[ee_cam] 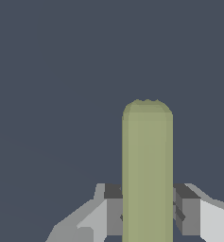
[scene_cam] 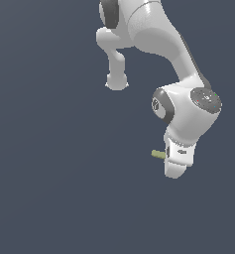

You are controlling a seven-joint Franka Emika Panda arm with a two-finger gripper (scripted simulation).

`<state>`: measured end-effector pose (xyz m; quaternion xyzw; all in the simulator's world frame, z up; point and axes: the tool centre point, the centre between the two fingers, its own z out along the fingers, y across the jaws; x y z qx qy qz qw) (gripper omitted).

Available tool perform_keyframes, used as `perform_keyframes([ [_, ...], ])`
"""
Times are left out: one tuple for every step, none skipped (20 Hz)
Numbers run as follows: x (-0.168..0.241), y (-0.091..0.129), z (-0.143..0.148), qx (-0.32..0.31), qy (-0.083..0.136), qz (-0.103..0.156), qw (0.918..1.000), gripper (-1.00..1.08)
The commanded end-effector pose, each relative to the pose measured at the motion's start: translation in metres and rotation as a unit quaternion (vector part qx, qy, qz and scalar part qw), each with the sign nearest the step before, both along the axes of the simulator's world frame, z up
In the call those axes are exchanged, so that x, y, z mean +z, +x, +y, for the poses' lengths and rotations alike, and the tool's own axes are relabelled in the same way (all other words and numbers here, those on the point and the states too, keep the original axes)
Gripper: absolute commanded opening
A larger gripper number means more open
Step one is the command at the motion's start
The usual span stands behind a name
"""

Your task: Pick up the object and move it to a goal position.

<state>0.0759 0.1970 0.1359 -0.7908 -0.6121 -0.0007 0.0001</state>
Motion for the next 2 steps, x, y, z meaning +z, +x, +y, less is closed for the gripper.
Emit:
perform_keyframes([
  [0.0003, 0.001, 0.0004, -0.001, 0.0, 0.001, 1.0, -1.0],
  [0.0001, 0.0011, -0.0001, -0.001, 0.0, 0.001, 1.0, -1.0],
])
